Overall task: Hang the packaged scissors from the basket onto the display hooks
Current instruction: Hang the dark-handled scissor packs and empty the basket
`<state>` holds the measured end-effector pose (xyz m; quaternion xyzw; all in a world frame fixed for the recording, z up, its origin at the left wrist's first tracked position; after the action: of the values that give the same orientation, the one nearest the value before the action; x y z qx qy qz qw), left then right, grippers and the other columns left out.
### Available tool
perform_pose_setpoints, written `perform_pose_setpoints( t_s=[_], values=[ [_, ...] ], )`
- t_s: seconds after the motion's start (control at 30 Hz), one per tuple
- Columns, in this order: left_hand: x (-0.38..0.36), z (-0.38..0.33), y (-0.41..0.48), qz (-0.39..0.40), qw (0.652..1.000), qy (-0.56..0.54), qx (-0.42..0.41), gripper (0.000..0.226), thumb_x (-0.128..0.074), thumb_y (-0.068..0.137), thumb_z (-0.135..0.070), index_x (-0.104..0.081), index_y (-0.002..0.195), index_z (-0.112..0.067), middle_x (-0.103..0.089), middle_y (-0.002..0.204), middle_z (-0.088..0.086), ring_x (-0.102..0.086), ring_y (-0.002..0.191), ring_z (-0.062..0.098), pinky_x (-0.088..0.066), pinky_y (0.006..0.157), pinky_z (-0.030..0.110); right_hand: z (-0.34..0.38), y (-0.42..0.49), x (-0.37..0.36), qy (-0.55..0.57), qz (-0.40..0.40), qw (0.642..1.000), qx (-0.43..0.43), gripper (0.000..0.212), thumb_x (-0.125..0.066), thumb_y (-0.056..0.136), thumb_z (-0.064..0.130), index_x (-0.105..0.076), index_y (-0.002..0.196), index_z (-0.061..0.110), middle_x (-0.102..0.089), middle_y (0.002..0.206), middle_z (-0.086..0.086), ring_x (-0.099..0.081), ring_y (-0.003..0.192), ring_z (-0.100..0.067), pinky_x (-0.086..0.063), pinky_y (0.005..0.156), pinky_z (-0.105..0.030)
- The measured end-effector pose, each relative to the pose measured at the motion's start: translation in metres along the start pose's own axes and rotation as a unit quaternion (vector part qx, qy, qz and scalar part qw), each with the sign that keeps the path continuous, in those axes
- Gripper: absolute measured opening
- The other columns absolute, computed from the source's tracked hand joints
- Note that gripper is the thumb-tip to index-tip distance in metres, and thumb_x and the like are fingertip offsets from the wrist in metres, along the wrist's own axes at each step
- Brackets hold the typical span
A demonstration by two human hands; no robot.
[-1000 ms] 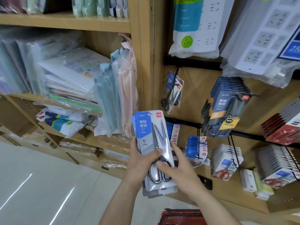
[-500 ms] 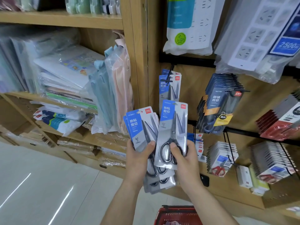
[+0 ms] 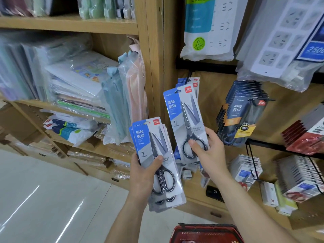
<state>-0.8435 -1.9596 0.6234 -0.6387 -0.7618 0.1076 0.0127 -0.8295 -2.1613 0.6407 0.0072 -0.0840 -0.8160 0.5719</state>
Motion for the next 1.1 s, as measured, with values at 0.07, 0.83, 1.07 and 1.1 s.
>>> perform_pose_setpoints(
  t_s=[0.07,0.83,1.07,1.1],
  values=[
    [0.004,0.0,0.0,-0.004,1.0,0.001,0.0,0.049,-0.082,0.087,-0.017,-0.057,0.128,-0.022,-0.075,0.114,-0.004,-0.074,0.093,0.005,-0.059,0.069,0.016,-0.009,-0.01,0.002,0.002,0.005,1.0,-0.012,0.041,-0.076,0.09,0.005,-0.064,0.122,0.03,-0.076,0.111,0.011,-0.071,0.105,-0.008,-0.059,0.091,-0.03],
    [0.004,-0.007,-0.006,0.015,1.0,0.003,0.005,0.046,-0.084,0.086,-0.024,-0.057,0.123,-0.027,-0.075,0.112,-0.008,-0.075,0.093,0.006,-0.059,0.067,0.02,-0.005,0.061,-0.022,-0.254,-0.069,0.961,-0.083,0.07,-0.055,0.098,0.055,-0.036,0.157,0.023,-0.051,0.143,-0.007,-0.045,0.135,-0.03,-0.04,0.111,-0.047],
    [-0.008,-0.002,0.006,0.024,1.0,-0.017,0.002,0.049,-0.084,0.086,-0.021,-0.059,0.129,-0.022,-0.077,0.115,-0.005,-0.075,0.1,0.012,-0.061,0.087,0.037,-0.007,-0.052,-0.034,-0.016,0.201,0.972,-0.118,0.06,-0.085,0.083,0.033,-0.057,0.135,0.041,-0.073,0.116,0.014,-0.07,0.107,-0.003,-0.059,0.088,-0.027],
    [-0.011,0.0,0.006,0.025,0.999,-0.02,0.003,0.05,-0.083,0.086,-0.022,-0.059,0.13,-0.022,-0.077,0.115,-0.006,-0.075,0.102,0.013,-0.06,0.09,0.039,-0.012,-0.056,-0.035,0.003,0.188,0.976,-0.111,0.062,-0.085,0.083,0.026,-0.057,0.137,0.039,-0.074,0.118,0.015,-0.069,0.109,-0.002,-0.059,0.09,-0.027]
  ],
)
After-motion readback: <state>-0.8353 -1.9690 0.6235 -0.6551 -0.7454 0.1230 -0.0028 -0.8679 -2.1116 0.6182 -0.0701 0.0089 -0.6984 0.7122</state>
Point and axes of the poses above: each hand's wrist, its own y-axis towards the middle knuckle, its own x-axis out of the back of the hand, z = x × y, the point moved 1 cm from there along y, towards the middle knuckle
